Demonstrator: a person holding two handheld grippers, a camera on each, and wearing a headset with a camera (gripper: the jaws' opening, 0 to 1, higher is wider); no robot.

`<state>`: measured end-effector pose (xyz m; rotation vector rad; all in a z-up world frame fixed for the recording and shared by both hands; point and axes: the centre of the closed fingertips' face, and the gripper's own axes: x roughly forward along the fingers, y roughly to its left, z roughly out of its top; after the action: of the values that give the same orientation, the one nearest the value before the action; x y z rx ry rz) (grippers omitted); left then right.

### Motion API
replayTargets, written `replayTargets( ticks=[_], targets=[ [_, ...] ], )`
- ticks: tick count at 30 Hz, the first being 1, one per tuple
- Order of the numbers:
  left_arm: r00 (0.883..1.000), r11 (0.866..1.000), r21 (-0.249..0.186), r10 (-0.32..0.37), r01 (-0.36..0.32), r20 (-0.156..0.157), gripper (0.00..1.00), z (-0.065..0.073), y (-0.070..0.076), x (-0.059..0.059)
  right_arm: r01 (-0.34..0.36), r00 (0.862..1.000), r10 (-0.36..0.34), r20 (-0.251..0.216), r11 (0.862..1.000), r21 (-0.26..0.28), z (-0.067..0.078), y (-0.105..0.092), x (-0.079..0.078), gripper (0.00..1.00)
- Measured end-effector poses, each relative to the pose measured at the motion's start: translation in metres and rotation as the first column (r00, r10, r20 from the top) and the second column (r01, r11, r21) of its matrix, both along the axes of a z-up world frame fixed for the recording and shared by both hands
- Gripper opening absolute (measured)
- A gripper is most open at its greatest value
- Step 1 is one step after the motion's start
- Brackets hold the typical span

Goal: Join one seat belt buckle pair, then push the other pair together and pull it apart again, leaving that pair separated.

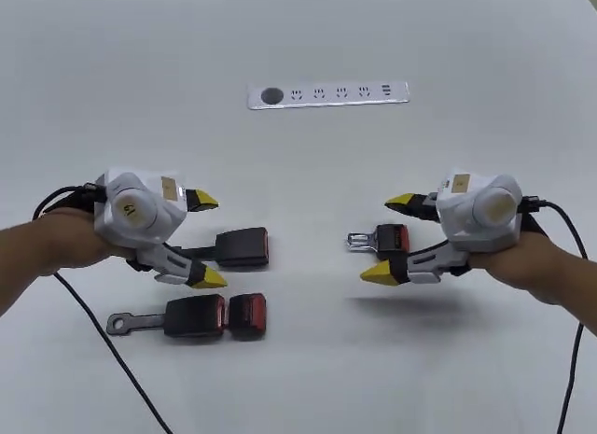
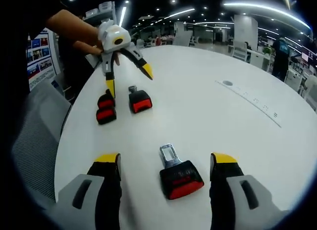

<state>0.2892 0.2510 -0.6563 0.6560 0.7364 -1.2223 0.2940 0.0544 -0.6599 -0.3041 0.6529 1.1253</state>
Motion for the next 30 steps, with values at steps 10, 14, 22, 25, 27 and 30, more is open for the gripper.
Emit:
replayTargets(
  ticks=[10, 14, 22, 25, 27, 30],
  targets=[
    [1.0, 1.0, -0.006, 0.001, -0.001, -0.025, 0.7, -0.021, -0.008, 0.008, -0.04, 0.999, 0.039, -0.029, 0.998, -0.046, -0.016, -0.013, -0.001, 0.66],
    [0.999, 1.0, -0.008, -0.001, 0.001, -0.042, 0.66, -0.027, -0.01, 0.009, -0.049, 0.998, 0.046, -0.045, 0.997, -0.066, -0.024, -0.018, 0.001, 0.63],
    [0.998, 1.0, -0.007, -0.022, 0.022, -0.061, 0.57, -0.033, -0.012, 0.009, -0.077, 0.996, 0.073, -0.059, 0.994, -0.075, -0.028, -0.026, 0.003, 0.52],
    [0.997, 1.0, -0.017, -0.023, 0.022, -0.071, 0.56, -0.028, -0.012, 0.009, -0.11, 0.993, 0.106, -0.048, 0.991, -0.082, -0.029, -0.024, -0.001, 0.49],
    [0.997, 0.999, -0.02, -0.029, 0.028, -0.069, 0.55, -0.028, -0.012, 0.01, -0.123, 0.992, 0.12, -0.047, 0.989, -0.082, -0.029, -0.024, -0.002, 0.46],
    [0.997, 0.999, -0.018, -0.045, 0.044, -0.069, 0.54, -0.027, -0.013, 0.009, -0.132, 0.991, 0.129, -0.036, 0.986, -0.102, -0.029, -0.027, -0.002, 0.42]
  ],
)
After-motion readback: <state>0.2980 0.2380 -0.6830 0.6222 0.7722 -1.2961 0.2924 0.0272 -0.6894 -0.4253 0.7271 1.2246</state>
